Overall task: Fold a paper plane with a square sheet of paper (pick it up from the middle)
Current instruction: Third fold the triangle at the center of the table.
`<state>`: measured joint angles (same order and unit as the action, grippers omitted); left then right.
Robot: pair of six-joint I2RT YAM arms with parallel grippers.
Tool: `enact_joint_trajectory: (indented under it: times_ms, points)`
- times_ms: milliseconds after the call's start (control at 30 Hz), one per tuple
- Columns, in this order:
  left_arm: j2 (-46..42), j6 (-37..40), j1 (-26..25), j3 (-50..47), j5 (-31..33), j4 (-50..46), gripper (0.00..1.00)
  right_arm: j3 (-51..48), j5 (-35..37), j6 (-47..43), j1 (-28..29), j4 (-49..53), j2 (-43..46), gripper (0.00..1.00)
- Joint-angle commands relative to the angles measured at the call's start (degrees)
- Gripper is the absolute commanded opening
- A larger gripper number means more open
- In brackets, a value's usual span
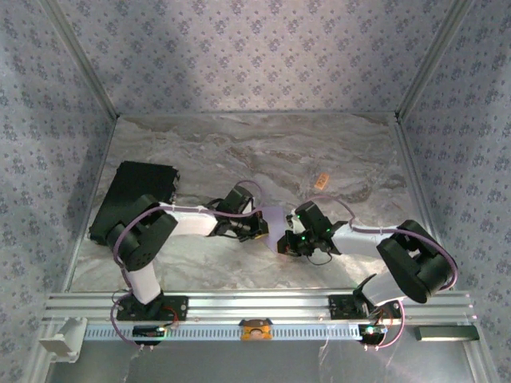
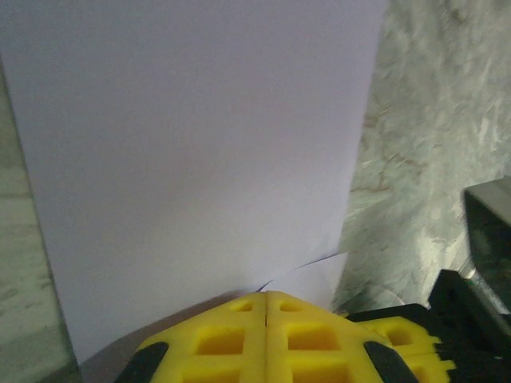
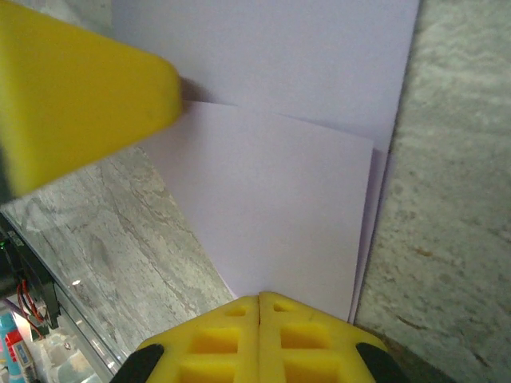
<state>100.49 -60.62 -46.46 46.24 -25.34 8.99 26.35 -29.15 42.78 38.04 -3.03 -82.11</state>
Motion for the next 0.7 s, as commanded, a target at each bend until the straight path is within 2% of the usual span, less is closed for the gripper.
enact_joint_trajectory:
  times_ms: [0,233,667]
  points:
    - [-3.3,0.5,-0.8,0.2,1.5,-1.1,0.03,-2.4,3.6,1.3,0.1,3.4,-0.9,0.00]
    - [-0.3,-0.8,-1.9,-2.8,1.0,2.5,0.01,-3.6,3.0,1.6,-0.3,2.8,-0.5,0.00]
    - [1.8,4.9,5.1,-5.9,1.0,4.4,0.01,-3.9,3.2,0.9,-0.8,3.7,-0.1,0.00]
